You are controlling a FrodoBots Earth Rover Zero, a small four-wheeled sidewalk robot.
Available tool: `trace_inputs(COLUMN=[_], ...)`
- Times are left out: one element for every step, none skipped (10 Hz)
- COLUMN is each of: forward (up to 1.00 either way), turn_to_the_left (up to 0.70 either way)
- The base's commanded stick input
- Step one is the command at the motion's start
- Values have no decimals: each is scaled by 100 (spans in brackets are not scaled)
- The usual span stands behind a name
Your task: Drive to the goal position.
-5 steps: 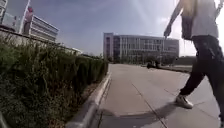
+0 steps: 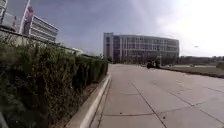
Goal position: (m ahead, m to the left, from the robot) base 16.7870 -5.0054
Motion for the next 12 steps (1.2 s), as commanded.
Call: trace_inputs(forward=[42,74,85,85,85,85,85,85,85,85,85,85], turn_to_the_left=[0,0,0,-5,-29,0,0,-31,-32,0,0,0])
